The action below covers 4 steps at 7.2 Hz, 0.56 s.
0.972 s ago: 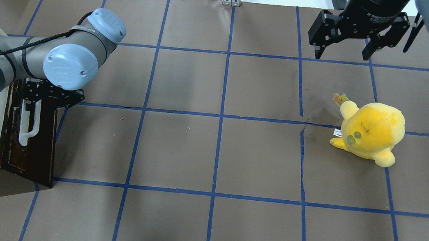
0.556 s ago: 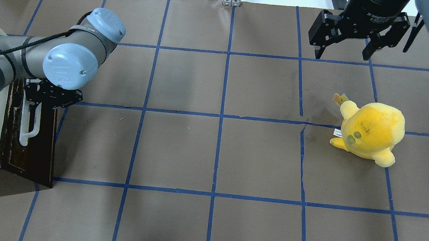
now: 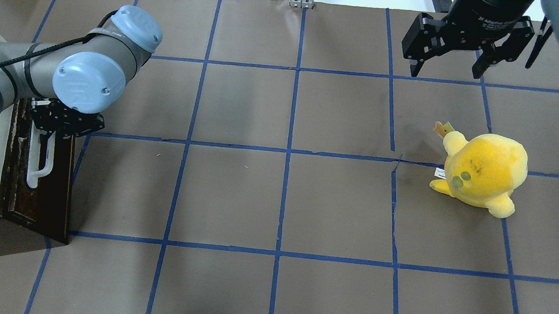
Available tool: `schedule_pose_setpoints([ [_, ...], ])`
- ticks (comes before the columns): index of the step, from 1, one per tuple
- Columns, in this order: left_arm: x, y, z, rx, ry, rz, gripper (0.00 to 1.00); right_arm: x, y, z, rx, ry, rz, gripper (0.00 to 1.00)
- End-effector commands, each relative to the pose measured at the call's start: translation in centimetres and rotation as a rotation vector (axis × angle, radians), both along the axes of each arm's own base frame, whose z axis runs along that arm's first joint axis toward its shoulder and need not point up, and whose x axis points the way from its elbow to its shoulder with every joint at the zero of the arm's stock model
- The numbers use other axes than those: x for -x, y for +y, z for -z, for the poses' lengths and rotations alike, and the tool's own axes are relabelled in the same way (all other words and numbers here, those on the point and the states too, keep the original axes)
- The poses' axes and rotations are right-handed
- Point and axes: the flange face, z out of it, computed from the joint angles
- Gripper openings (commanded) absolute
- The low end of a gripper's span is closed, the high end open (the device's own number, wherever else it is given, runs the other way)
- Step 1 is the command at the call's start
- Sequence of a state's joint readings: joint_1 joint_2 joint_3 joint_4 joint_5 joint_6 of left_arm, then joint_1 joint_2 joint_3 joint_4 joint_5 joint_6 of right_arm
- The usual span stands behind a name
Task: Pull drawer sideways
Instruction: 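Pull the handle with the left gripper, sliding the drawer out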
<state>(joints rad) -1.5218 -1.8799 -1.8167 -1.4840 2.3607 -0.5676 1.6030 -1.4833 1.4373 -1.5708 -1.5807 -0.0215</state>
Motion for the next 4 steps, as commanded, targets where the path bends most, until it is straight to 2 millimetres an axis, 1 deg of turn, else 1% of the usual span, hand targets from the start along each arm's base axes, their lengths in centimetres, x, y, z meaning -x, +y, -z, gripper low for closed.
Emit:
schedule_pose_setpoints([
  [1,-0.01,-0.12,-0.22,0.004,-0.001,-0.001,0.24,0.01,0.0,0.0,0.0,0.001,0.0,1.0],
  [2,-0.02,-0.29,-0.31,0.0,-0.001,-0.001,0.24,-0.01,0.0,0.0,0.0,-0.001,0.0,1.0],
  [4,0.29,-0.38,0.2,-0.009,-0.011,-0.016,0.24,-0.01,0.0,0.0,0.0,-0.001,0.0,1.0],
])
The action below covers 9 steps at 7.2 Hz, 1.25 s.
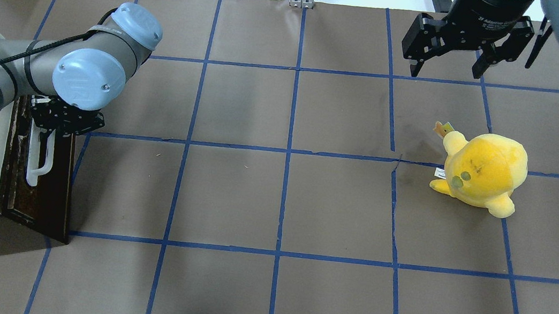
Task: Pull drawer sideways
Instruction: 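Pull the handle with the left gripper, sliding the drawer out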
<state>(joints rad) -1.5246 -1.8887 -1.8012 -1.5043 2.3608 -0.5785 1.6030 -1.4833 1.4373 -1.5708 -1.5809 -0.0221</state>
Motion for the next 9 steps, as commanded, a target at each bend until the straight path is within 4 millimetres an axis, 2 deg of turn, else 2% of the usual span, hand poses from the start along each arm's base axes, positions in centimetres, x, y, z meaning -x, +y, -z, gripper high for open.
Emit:
schedule_pose_setpoints([
  [1,0.2,-0.2,0.2,-0.005,-0.014,-0.021,0.24,0.0,0.0,0.0,0.0,-0.001,0.001,1.0],
  [9,2.3,-0.4,-0.1,0.014,0.0,-0.051,0.25,0.0,0.0,0.0,0.0,-0.001,0.001,1.0],
])
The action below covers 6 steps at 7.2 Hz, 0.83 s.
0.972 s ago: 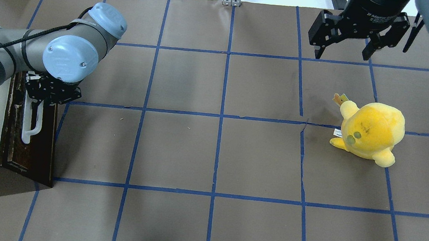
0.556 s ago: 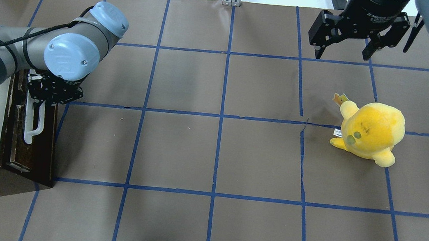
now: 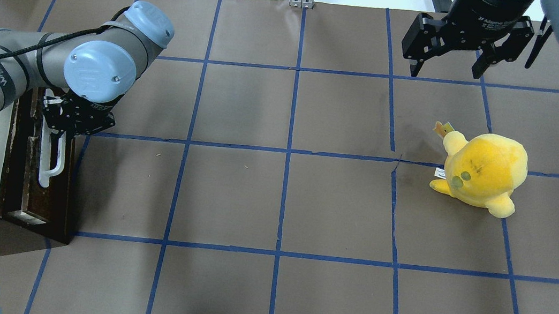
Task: Pull drawer sideways
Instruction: 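Pull the handle with the left gripper, sliding the drawer out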
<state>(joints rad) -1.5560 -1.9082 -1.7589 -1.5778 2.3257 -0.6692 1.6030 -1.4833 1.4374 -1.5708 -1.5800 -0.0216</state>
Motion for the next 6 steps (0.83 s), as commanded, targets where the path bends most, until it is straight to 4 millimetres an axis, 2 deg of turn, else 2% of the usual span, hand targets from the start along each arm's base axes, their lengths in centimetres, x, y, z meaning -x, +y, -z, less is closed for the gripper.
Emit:
schedule_pose_setpoints([
  [1,0.9,0.0,0.2,0.006,-0.005,-0.009,0.25,0.0,0.0,0.0,0.0,0.0,0.0,1.0],
  [3,1.1,0.0,0.2,0.008,-0.004,-0.009,0.26,0.0,0.0,0.0,0.0,0.0,0.0,1.0],
  [6,2.3,-0.9,-0.7,0.007,0.011,-0.019,0.27,0.0,0.0,0.0,0.0,0.0,0.0,1.0],
])
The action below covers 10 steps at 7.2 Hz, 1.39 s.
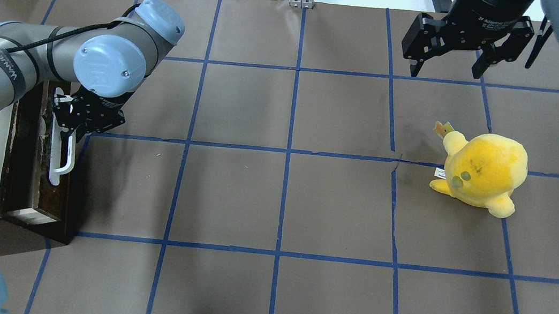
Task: Pull drawer sideways
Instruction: 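Pull the handle with the left gripper, sliding the drawer out, then keep pulling the drawer out of the box with the left gripper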
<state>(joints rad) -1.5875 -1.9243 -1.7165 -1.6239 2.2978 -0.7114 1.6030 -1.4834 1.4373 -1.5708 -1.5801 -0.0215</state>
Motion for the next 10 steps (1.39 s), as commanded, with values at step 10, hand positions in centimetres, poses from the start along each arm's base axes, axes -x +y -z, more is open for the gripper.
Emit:
schedule_pose_setpoints([
  [10,4.8,-1.2,-0.9,0.035,0.014,-0.006,0.27,0.0,0.0,0.0,0.0,0.0,0.0,1.0],
])
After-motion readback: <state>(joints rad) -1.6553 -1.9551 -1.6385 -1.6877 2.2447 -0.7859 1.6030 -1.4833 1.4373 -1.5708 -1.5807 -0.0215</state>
